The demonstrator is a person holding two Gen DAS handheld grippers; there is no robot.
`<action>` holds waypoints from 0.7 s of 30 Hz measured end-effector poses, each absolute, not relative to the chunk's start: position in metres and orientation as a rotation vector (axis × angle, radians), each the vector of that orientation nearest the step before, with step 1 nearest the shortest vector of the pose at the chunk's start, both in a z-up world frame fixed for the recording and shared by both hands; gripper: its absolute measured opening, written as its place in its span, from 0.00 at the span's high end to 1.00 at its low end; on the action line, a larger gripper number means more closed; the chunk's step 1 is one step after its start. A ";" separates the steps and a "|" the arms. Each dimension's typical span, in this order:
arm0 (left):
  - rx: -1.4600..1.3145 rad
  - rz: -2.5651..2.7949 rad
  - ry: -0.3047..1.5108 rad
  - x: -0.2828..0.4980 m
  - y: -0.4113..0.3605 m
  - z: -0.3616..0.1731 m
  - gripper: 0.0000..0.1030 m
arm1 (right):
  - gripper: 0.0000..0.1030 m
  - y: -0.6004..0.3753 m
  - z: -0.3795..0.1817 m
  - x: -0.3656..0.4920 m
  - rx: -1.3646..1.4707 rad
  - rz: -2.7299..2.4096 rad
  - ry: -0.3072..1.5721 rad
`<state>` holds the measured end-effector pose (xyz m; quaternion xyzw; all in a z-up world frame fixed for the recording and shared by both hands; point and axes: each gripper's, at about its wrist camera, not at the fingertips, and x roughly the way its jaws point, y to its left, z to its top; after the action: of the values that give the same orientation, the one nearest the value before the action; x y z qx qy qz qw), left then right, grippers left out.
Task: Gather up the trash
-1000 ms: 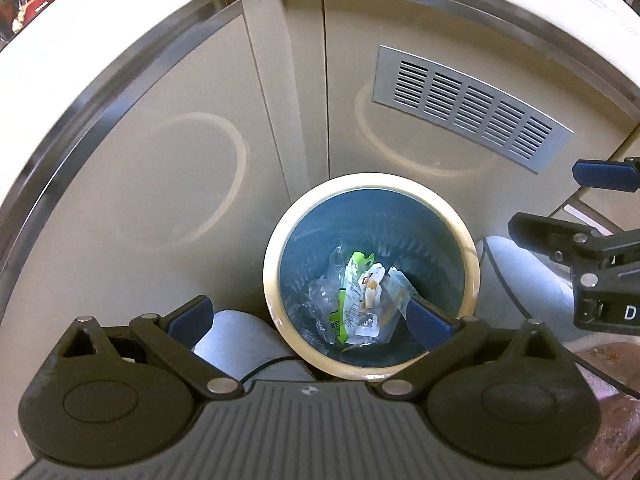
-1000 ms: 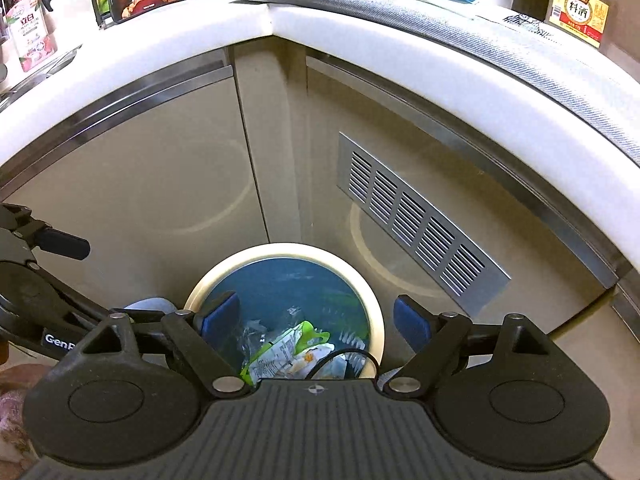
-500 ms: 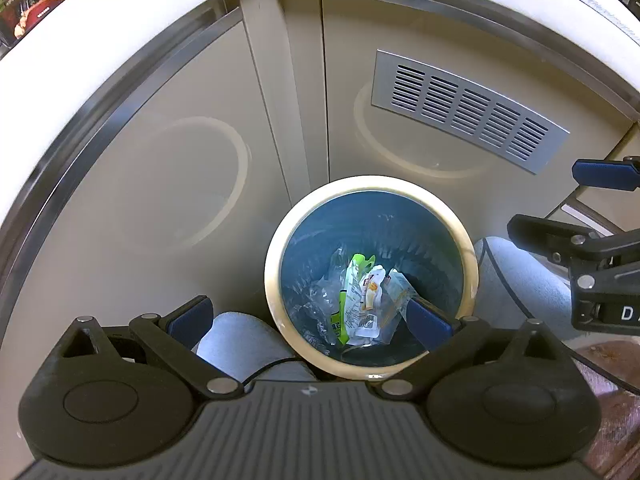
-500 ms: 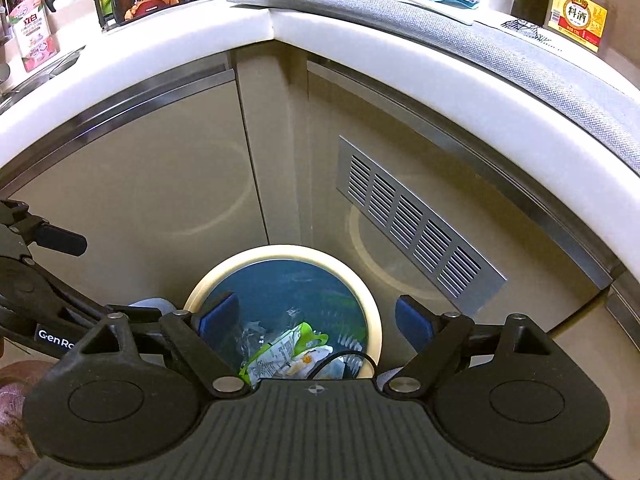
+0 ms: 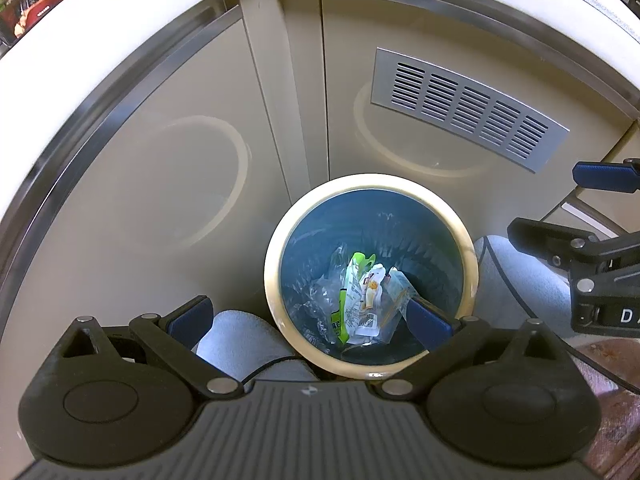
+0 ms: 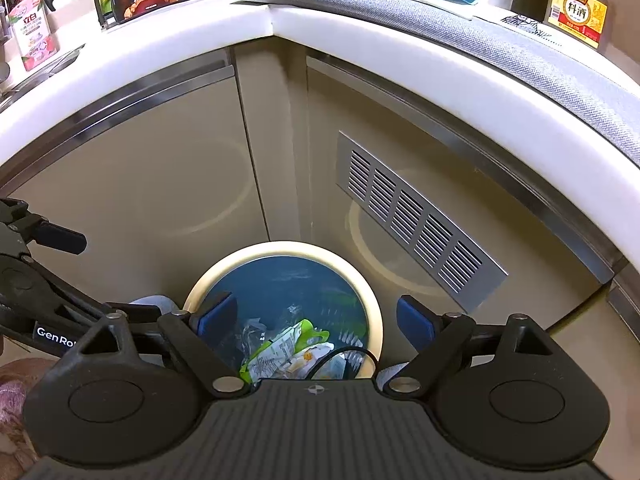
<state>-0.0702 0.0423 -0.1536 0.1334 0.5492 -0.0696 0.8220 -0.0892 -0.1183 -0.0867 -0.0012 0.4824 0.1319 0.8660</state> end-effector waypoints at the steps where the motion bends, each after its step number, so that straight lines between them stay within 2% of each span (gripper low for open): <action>1: 0.284 -0.148 1.168 -0.070 0.042 -0.154 0.00 | 0.14 -0.118 -0.087 -0.089 -0.002 0.277 1.012; 21: 0.277 -0.145 1.176 -0.070 0.045 -0.154 0.00 | 0.13 -0.119 -0.090 -0.088 -0.002 0.278 1.014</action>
<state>-0.0704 0.0449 -0.1539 0.1300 0.5523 -0.0683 0.8206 -0.0884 -0.1195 -0.0896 -0.0011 0.4838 0.1327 0.8651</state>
